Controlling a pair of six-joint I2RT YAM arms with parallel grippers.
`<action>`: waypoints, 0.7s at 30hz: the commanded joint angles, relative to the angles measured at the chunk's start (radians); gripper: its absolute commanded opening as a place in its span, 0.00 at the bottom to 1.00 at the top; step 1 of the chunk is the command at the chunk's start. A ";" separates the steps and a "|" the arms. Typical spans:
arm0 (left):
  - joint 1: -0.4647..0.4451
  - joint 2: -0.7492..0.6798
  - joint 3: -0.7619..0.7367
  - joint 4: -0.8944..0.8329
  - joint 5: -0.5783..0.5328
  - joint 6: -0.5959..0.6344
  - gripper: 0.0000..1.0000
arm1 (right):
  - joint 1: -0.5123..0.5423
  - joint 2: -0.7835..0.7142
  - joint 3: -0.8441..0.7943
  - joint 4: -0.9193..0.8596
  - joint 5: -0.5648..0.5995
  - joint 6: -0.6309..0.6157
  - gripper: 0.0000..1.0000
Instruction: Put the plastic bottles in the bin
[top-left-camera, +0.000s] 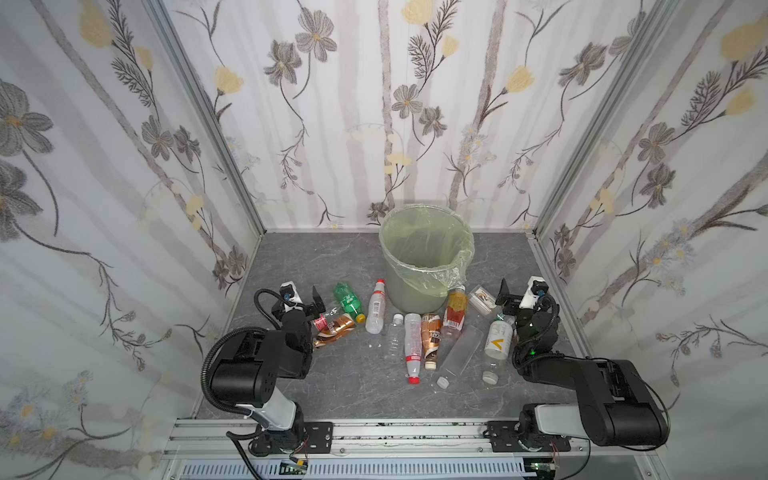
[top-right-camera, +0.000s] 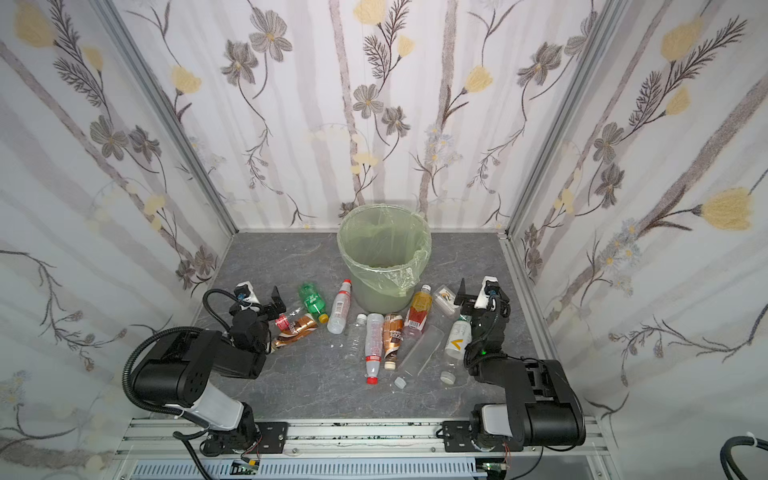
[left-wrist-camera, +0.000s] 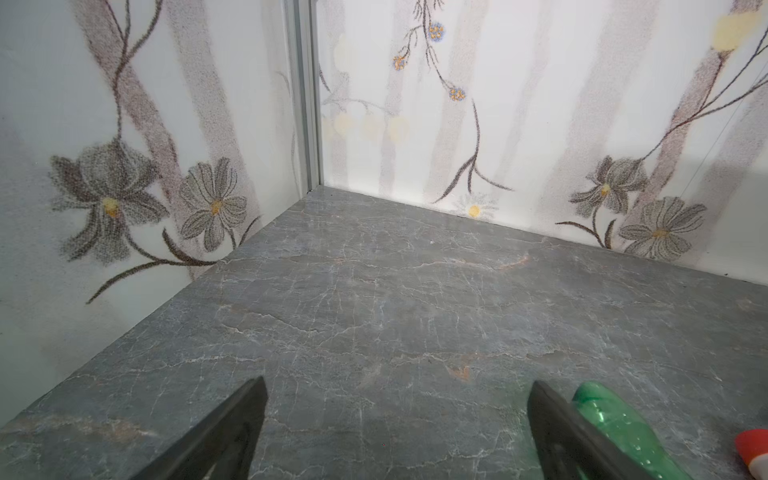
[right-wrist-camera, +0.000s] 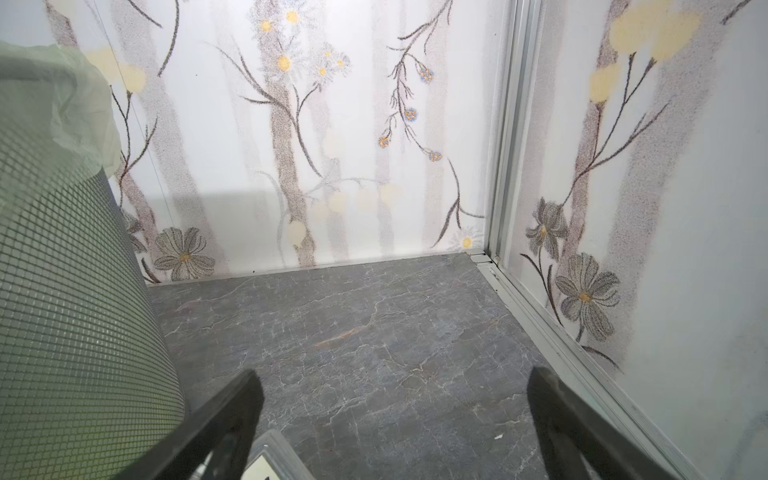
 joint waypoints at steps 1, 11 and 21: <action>0.001 0.001 -0.002 0.051 -0.008 -0.004 1.00 | 0.000 0.003 0.002 0.012 -0.010 -0.009 1.00; 0.001 0.001 -0.003 0.051 -0.008 -0.005 1.00 | 0.000 0.004 0.005 0.005 -0.011 -0.008 1.00; 0.012 0.002 0.001 0.048 0.009 -0.011 1.00 | -0.002 0.004 0.007 0.004 -0.011 -0.009 1.00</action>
